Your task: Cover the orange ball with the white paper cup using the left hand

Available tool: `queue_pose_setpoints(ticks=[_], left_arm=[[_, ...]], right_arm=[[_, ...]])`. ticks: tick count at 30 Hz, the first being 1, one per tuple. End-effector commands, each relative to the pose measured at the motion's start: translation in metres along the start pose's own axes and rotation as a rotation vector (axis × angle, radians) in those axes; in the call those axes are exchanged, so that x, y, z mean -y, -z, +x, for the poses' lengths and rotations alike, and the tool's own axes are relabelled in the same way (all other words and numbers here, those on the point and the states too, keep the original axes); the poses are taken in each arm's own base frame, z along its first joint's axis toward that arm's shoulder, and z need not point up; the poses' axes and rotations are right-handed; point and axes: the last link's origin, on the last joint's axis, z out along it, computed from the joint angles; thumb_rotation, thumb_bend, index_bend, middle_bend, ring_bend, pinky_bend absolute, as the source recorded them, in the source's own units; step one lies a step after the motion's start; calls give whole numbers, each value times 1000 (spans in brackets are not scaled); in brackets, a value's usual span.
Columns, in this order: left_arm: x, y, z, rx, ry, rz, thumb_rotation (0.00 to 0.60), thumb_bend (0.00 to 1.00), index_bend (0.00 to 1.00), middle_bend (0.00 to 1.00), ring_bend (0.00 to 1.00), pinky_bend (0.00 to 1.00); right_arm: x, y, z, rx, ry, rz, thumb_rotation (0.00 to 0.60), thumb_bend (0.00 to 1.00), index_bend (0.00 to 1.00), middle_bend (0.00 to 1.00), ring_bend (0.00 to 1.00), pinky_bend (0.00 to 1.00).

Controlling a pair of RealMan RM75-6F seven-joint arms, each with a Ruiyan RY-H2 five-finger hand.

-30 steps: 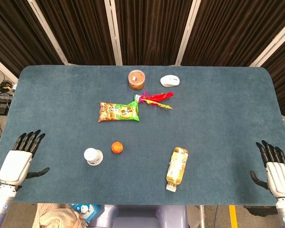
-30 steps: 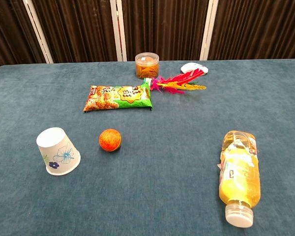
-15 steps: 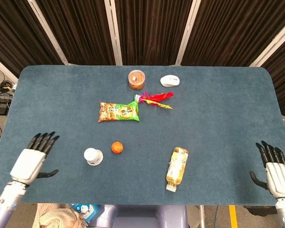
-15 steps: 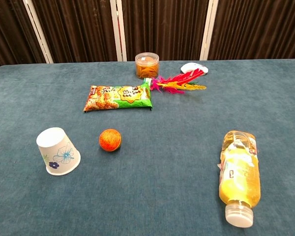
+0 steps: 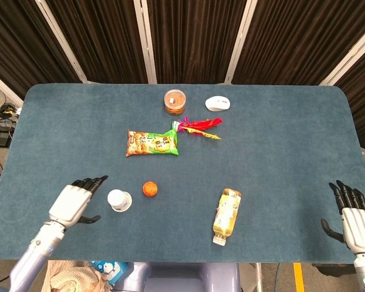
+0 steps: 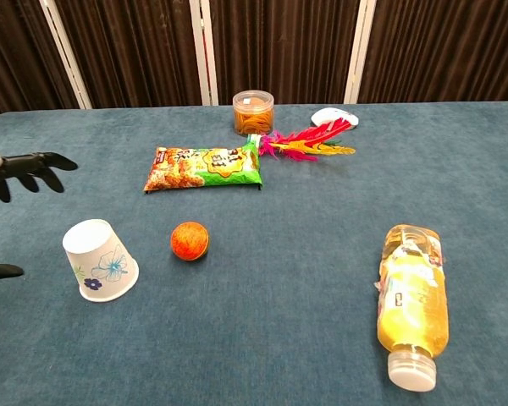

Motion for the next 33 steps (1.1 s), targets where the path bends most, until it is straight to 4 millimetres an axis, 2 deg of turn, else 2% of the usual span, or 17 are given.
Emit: queue_pose_setpoints(ticks=[1, 9, 16, 20, 26, 33], left_arm=[[-13, -15, -3, 13, -10, -13, 600, 145, 78, 195, 198, 313], [-24, -32, -10, 50, -10, 1, 600, 193, 138, 233, 213, 318], [-31, -41, -14, 58, -6, 14, 600, 245, 301, 373, 333, 428], [-33, -44, -15, 52, -11, 17, 600, 267, 352, 433, 383, 467], [-38, -45, -15, 37, 7, 9, 600, 274, 378, 462, 407, 488], [-44, -45, 1, -8, 13, -19, 600, 273, 361, 451, 407, 484]], right_arm=[[0, 0, 0, 1, 0, 0, 600, 347, 0, 0, 0, 27], [0, 0, 0, 2, -4, 0, 600, 347, 0, 0, 0, 27], [0, -1, 0, 2, -5, 0, 600, 347, 0, 0, 0, 26], [0, -1, 0, 3, -5, 0, 600, 346, 0, 0, 0, 27], [0, -1, 0, 2, -4, 1, 600, 347, 0, 0, 0, 27], [1, -1, 0, 1, -4, 3, 600, 347, 0, 0, 0, 26]])
